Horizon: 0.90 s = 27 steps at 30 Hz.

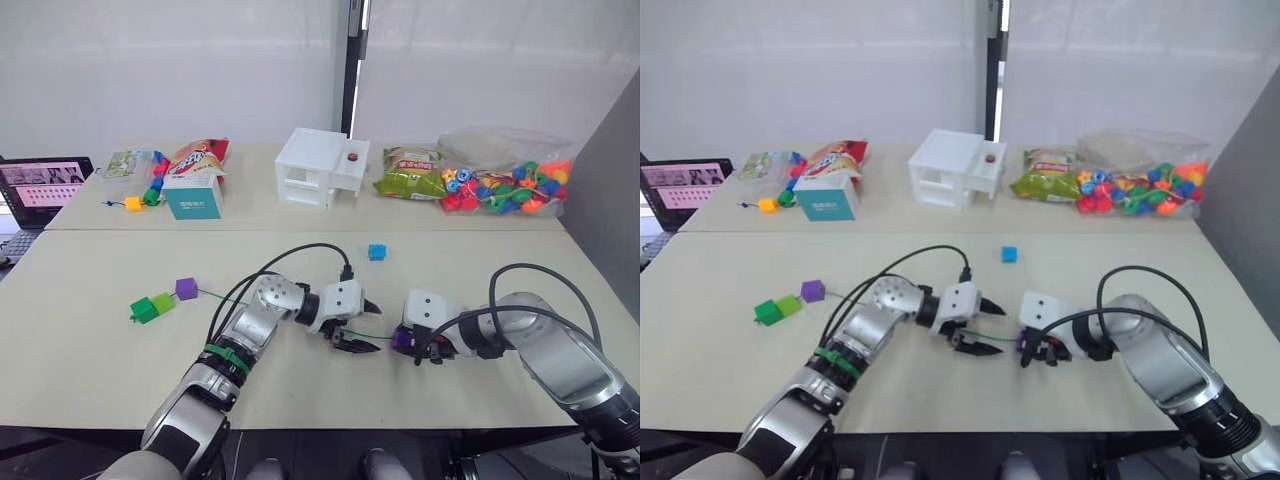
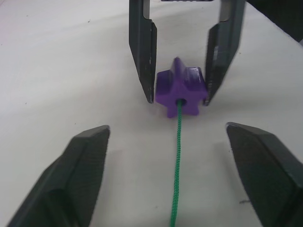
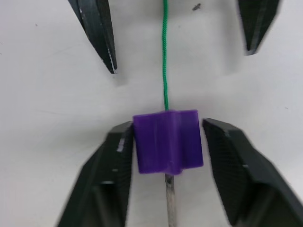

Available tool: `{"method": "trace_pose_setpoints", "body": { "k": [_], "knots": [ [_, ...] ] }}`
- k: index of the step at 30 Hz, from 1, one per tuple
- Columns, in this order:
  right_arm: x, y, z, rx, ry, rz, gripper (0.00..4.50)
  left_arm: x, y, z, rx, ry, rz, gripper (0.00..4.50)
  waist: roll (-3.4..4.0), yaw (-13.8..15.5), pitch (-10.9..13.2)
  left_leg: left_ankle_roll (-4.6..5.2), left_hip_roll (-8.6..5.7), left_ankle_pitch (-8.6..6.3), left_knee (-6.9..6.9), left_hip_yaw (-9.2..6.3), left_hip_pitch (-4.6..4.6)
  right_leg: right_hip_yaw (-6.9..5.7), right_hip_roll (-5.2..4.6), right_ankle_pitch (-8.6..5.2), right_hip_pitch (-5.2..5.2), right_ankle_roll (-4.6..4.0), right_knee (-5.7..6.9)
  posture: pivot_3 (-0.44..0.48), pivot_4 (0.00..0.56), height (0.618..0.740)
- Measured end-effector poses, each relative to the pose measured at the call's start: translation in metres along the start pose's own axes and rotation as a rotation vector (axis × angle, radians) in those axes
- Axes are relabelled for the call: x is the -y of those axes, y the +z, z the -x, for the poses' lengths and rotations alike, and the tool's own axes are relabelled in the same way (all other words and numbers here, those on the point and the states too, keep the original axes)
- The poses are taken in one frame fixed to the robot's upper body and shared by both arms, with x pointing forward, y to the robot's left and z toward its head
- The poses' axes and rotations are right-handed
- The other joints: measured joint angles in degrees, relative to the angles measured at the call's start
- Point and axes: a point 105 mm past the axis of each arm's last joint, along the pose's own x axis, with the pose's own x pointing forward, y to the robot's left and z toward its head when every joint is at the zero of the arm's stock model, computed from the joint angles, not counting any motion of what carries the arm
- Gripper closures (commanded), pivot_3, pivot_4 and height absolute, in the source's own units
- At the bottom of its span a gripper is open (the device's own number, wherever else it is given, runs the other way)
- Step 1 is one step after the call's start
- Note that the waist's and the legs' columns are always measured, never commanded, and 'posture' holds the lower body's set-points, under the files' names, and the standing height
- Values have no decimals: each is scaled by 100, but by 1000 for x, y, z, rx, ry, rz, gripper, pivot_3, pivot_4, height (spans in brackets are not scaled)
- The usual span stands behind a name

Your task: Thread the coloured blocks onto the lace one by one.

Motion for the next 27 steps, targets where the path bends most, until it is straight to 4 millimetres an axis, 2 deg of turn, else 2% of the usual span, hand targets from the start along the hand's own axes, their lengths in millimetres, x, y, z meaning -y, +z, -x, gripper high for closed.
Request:
{"method": "trace_pose_setpoints", "body": {
  "k": [3,4,11,15,19,23,27],
  "knots": [
    [0,1,0,0,2,-7,150,0,-1,0,-3,0,-1,0,0,2,0,0,-1,0,0,0,-1,0,-1,0,-1,0,-1,0,150,740],
    [0,1,1,-2,4,-11,67,0,-1,0,-2,-1,-2,0,0,4,0,0,-1,0,0,0,-2,0,-1,0,-1,0,-1,0,150,740],
    [2,1,29,20,-40,-102,67,6,11,-18,65,-25,-1,0,0,43,0,0,-3,0,1,-1,-4,-1,-3,0,1,0,-2,0,150,740],
    [-3,-22,44,-29,-73,-204,67,8,17,-35,102,-30,2,0,0,75,0,2,-4,-1,1,0,-5,0,-3,0,2,0,-3,0,150,740],
    [-6,-31,51,-47,-112,-246,67,12,17,-49,97,-60,6,0,-1,64,1,2,-3,-1,1,1,-3,0,0,0,2,0,-2,0,150,740],
    [-6,-28,54,-35,-136,-242,67,12,19,-57,86,-71,-8,0,-2,36,1,2,-3,-1,1,1,-2,1,0,0,4,0,-2,0,150,740],
    [-7,-33,54,-47,-157,-256,0,16,11,-61,57,-90,13,1189,-2,37,1,2,-4,-1,2,1,-3,1,-2,0,4,0,-1,0,150,740]
  ]
}}
